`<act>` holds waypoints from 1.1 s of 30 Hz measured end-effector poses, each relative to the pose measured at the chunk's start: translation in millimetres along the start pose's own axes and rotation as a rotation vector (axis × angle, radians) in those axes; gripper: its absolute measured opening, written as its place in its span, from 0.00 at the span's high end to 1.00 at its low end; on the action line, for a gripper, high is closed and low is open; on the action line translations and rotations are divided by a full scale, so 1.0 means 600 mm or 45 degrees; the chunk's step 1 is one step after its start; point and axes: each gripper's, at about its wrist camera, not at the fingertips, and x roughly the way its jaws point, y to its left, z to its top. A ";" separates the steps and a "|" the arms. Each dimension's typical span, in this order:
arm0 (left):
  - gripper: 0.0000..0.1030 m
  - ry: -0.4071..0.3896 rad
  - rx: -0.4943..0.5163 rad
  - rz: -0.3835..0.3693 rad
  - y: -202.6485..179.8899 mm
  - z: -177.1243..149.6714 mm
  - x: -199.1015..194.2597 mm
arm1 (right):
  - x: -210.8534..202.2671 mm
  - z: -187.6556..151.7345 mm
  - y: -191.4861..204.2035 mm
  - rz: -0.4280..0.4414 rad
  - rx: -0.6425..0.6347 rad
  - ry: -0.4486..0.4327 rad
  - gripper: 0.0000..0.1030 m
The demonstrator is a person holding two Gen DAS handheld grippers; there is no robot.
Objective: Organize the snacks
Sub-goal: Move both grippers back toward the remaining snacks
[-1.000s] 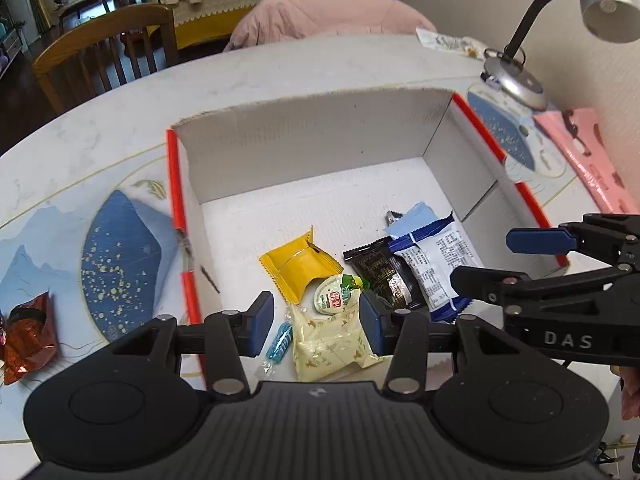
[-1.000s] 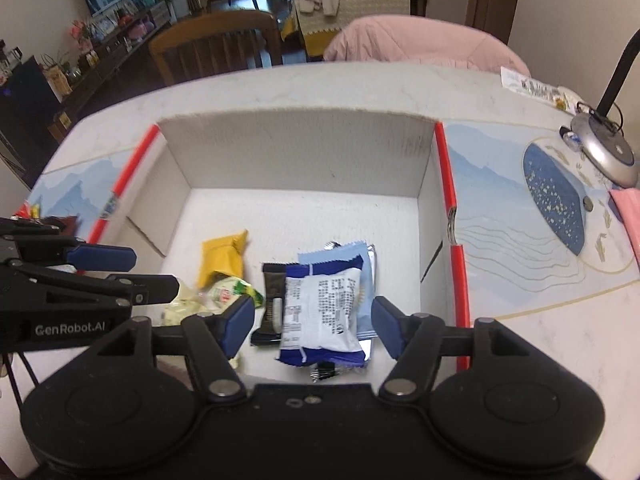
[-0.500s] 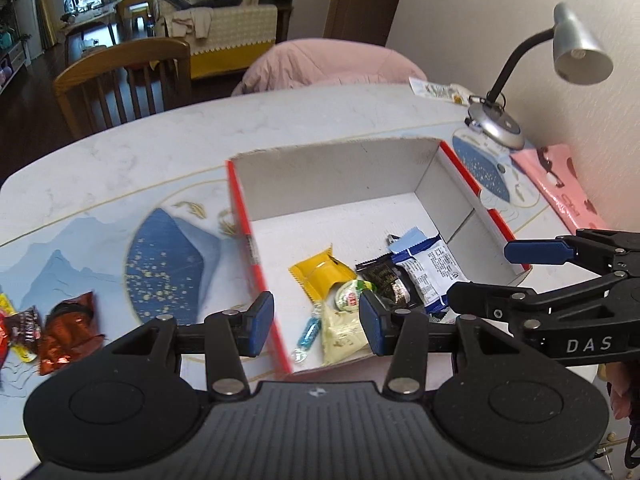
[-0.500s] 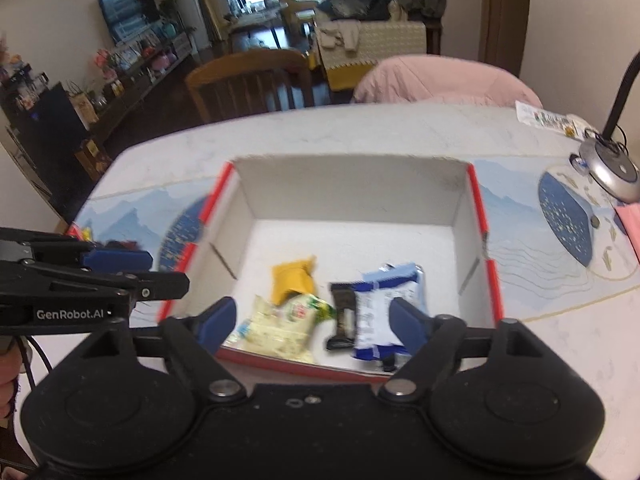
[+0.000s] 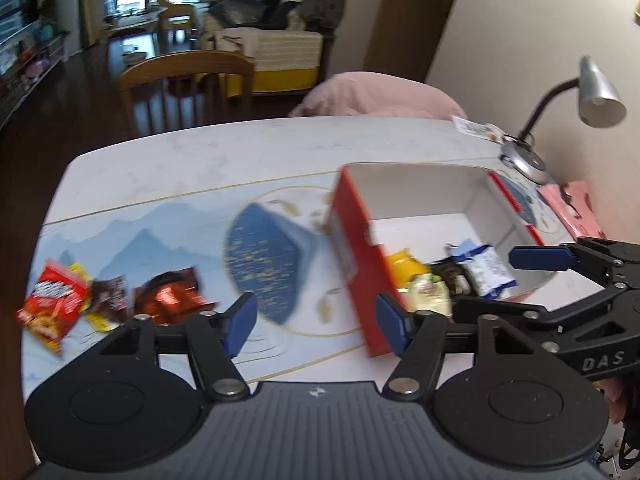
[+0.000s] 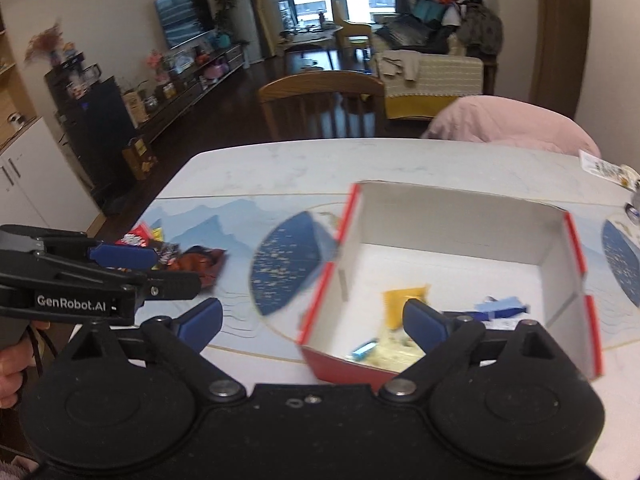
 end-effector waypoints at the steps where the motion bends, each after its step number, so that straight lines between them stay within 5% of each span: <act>1: 0.30 -0.010 -0.012 0.015 0.016 -0.004 -0.004 | 0.004 0.000 0.012 0.012 -0.003 0.001 0.02; 11: 0.29 -0.016 -0.078 0.129 0.187 -0.040 -0.029 | 0.069 0.006 0.113 0.041 -0.037 0.065 0.01; 21: 0.29 0.066 0.026 0.114 0.346 -0.045 -0.014 | 0.152 0.028 0.184 0.016 -0.063 0.148 0.01; 33: 0.29 0.235 0.126 0.090 0.463 -0.030 0.071 | 0.244 0.044 0.249 -0.016 -0.156 0.241 0.01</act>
